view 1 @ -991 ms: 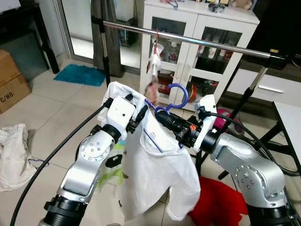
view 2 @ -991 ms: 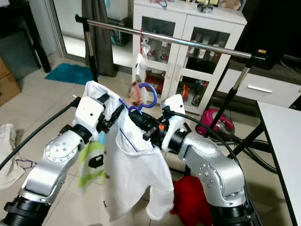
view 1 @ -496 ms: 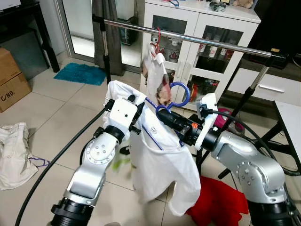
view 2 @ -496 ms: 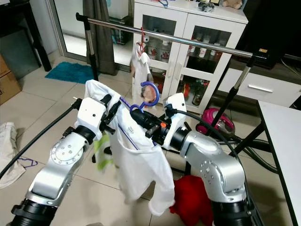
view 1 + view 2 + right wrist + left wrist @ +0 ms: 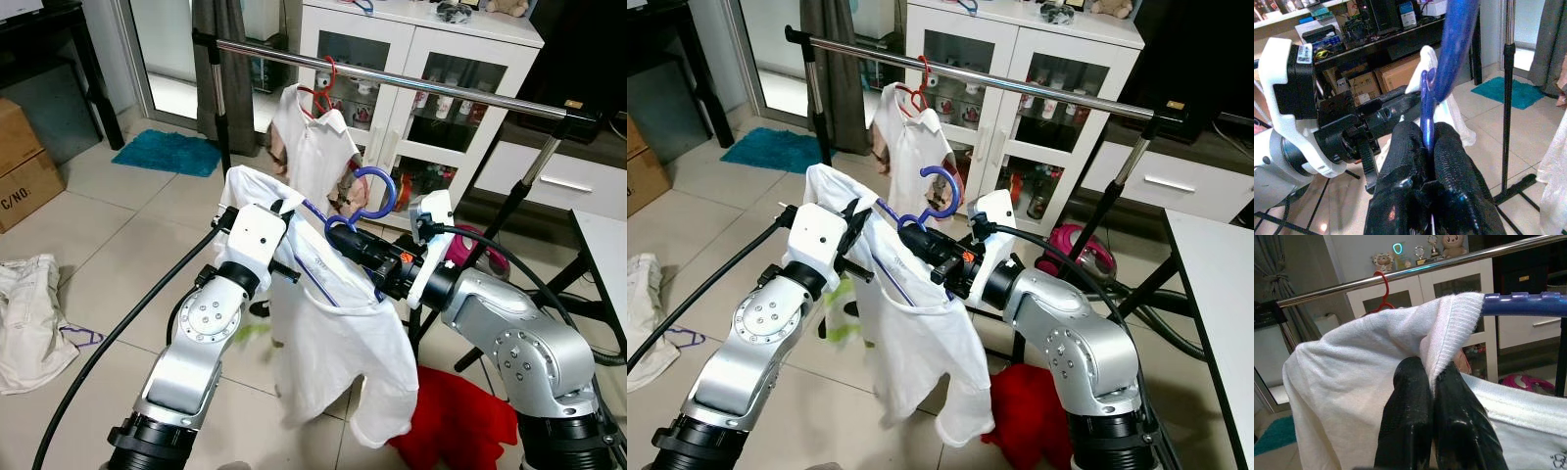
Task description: Hang hanger
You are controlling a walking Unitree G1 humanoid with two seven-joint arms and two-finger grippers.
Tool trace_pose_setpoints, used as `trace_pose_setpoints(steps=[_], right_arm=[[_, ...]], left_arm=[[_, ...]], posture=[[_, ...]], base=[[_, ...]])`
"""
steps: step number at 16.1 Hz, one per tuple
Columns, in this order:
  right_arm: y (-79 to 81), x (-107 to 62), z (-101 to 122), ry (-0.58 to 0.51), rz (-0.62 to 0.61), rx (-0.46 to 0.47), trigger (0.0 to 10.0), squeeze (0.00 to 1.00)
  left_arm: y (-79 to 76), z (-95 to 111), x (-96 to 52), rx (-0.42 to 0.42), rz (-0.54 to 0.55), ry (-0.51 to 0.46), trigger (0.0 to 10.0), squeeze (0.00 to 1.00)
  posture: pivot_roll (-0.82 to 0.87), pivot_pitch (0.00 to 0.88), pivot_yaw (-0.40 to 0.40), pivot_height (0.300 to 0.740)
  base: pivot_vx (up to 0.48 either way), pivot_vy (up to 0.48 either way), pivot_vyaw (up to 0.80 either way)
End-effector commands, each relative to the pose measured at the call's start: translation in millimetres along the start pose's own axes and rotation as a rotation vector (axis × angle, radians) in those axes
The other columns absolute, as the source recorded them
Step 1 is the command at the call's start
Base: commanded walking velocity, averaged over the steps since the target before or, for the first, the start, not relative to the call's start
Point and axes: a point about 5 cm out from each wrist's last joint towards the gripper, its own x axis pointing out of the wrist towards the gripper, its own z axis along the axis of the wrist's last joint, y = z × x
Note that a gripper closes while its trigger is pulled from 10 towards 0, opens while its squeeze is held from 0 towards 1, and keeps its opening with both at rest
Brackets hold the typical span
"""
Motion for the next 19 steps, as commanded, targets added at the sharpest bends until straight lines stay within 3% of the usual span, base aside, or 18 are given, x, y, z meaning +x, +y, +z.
trace_pose_setpoints(steps=[1,17,19], right_arm=[[-2.0,-1.6,10,-0.047,0.010,-0.019,0.0,0.00],[-2.2,-1.7,10,-0.046,0.009,-0.019,0.0,0.00],[-20.4,-13.2,-13,0.179,-0.128,-0.147,0.0,0.00]], left_arm=[[1.0,0,-1.4,-0.003,0.016,0.000,0.0,0.00],[0.9,1,-1.6,-0.006,0.014,-0.004,0.0,0.00],[12.5,10,-12.9,-0.146,-0.132,-0.012,0.0,0.00]], posture=[[0.09,0.000,-0.082,0.740],[0.09,0.000,-0.081,0.740],[0.09,0.000,-0.061,0.740]], base=[[0.000,0.000,0.00],[0.000,0.000,0.00],[0.000,0.000,0.00]])
